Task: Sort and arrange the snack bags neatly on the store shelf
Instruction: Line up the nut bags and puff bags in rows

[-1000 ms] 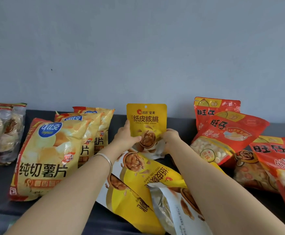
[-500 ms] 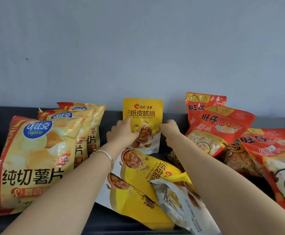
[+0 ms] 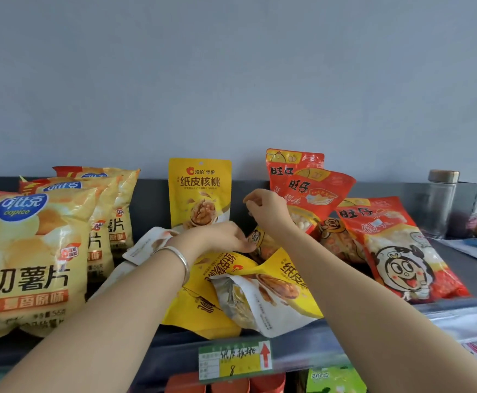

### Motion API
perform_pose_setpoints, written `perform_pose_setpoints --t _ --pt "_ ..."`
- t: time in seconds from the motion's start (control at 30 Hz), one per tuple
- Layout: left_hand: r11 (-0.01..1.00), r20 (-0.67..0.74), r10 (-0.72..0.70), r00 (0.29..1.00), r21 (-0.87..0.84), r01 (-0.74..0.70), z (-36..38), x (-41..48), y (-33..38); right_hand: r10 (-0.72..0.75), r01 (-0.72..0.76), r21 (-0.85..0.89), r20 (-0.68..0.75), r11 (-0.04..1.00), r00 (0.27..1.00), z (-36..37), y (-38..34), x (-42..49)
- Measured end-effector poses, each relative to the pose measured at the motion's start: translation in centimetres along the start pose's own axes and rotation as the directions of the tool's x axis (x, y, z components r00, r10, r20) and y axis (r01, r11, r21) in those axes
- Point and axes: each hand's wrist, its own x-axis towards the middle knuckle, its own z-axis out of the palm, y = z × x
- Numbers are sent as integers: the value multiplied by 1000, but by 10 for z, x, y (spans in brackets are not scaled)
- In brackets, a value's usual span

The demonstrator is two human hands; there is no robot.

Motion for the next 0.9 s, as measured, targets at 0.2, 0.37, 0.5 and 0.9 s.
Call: perform_pose_setpoints --t 0.2,0.37,0.5,0.9 --pt "992 88 -109 990 80 102 30 8 28 -17 23 -90 65 996 998 -33 20 -22" --pt "984 53 -159 986 93 154 47 11 37 -59 90 -198 156 976 986 -43 32 -38" --pt "982 30 -141 990 130 136 46 11 37 -67 109 -210 199 972 978 -47 37 -44" --pt "789 -551 -256 794 -594 -158 -23 -26 -9 125 -109 -183 79 977 989 -77 -1 -23"
